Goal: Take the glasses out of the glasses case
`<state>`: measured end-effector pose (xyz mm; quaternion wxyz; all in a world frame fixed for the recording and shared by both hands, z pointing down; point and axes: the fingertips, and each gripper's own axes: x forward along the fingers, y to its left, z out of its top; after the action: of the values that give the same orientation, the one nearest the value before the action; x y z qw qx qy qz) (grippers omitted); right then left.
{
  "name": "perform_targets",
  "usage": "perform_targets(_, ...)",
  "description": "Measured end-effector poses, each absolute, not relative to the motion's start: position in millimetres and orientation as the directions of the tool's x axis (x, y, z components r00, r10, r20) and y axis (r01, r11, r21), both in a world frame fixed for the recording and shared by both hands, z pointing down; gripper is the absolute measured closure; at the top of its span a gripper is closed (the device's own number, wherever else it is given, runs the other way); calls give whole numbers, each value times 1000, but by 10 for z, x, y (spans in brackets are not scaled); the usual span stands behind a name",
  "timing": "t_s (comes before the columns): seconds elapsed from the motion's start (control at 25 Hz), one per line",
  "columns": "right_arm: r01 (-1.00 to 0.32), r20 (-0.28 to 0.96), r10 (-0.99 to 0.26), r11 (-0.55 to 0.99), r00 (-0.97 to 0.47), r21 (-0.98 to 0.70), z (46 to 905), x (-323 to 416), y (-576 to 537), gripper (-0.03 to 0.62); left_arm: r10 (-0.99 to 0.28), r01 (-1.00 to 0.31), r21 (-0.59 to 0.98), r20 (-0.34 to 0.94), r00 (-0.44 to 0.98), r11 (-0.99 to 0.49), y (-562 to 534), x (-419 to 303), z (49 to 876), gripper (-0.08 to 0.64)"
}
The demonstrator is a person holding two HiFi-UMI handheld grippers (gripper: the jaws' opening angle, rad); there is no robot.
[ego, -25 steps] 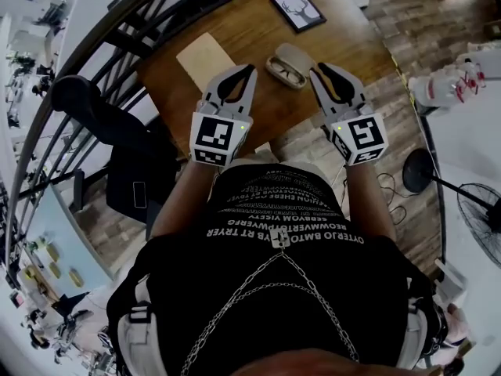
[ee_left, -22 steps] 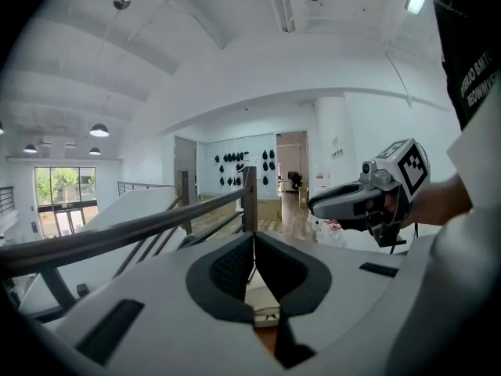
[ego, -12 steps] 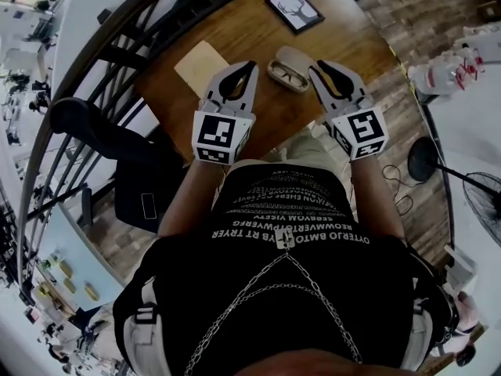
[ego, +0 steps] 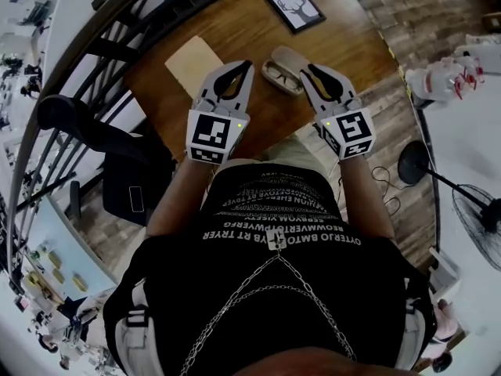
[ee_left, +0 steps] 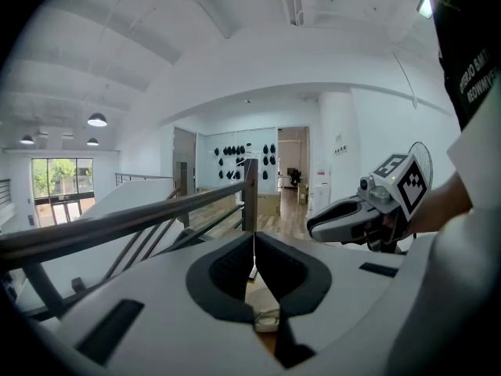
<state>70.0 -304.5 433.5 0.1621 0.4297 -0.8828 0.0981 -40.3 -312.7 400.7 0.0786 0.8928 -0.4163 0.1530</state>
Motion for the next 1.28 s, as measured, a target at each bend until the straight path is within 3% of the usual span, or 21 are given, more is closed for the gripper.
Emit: perform_targets(1.28,-740,535,-584,661,-610,-121,5753,677,-3303,514,-683,-771,20,448,577,-637,-3225,-322,4727,531)
